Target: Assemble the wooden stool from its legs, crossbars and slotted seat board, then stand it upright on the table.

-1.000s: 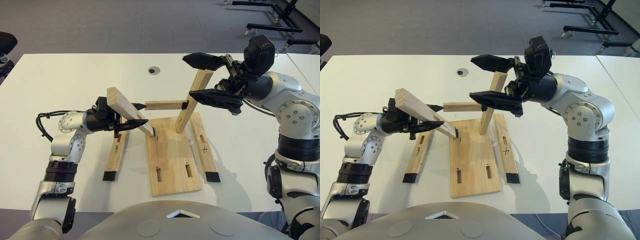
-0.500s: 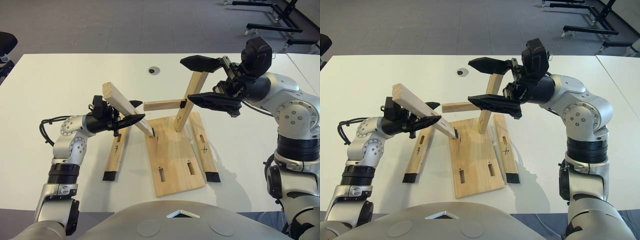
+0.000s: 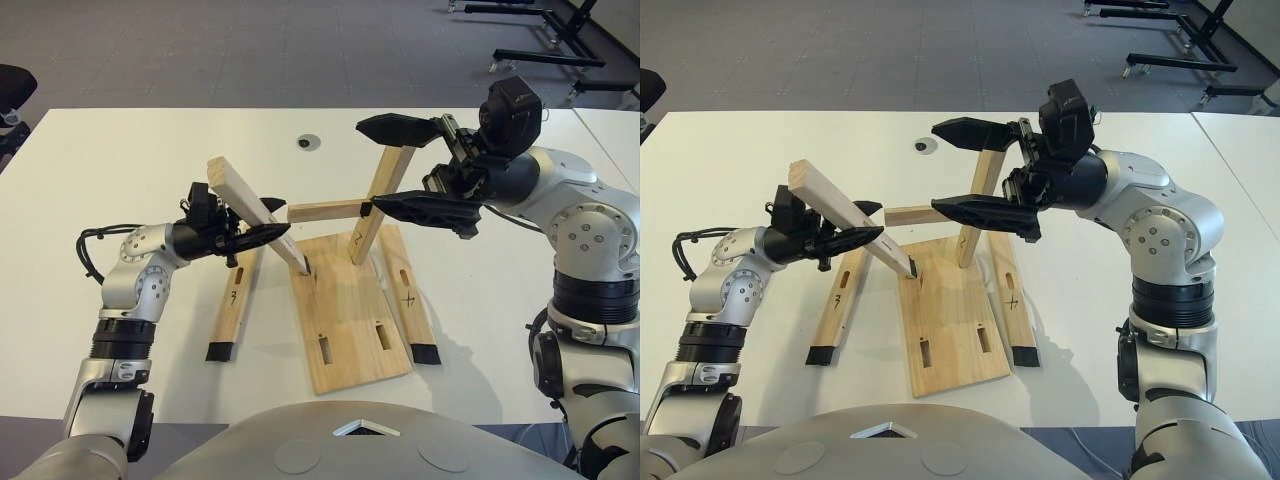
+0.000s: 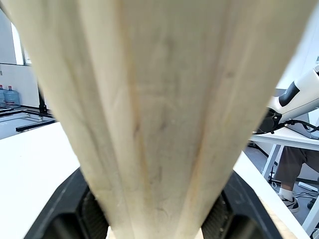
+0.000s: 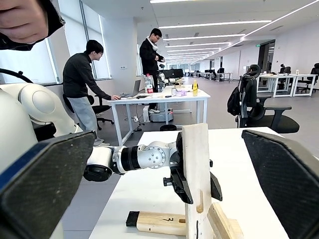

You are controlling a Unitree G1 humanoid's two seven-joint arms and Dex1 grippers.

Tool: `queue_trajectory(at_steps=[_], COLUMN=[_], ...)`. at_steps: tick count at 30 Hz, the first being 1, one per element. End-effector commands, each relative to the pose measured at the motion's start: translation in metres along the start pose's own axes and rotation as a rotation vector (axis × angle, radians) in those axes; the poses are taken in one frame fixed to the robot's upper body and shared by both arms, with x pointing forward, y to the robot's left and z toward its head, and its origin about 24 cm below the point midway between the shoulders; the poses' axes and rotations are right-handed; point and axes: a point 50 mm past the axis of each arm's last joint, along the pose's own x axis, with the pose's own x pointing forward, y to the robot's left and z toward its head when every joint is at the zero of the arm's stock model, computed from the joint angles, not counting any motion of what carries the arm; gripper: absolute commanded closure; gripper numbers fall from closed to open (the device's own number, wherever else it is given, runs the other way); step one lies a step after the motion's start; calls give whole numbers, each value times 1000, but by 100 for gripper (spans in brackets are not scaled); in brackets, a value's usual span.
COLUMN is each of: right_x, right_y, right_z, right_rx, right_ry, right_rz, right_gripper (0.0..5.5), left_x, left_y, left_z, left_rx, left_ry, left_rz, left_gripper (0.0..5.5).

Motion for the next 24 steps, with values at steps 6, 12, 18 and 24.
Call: queue_trajectory(at_steps=[6,12,18,24], right_x=[-29,-30,-31,-30], right_y=[-28,-29,-29,-27], right_z=[14,-6,-36,-38], right_rx=[-55,8,52,56], right_ry=[-54,-9,126,126], right_rz=[-259,-258,-274,-258], right_gripper=[12,12,12,12], left_x=[-6,-7,-5,-1], left_y=[-4,-1,0,0], left_z=[-22,-23,-24,-25], left_rx=[-92,-97,-99,-94], left_ry=[149,155,165,162], left_rz=[10,6,-5,-2], left_gripper=[346,346,346,346])
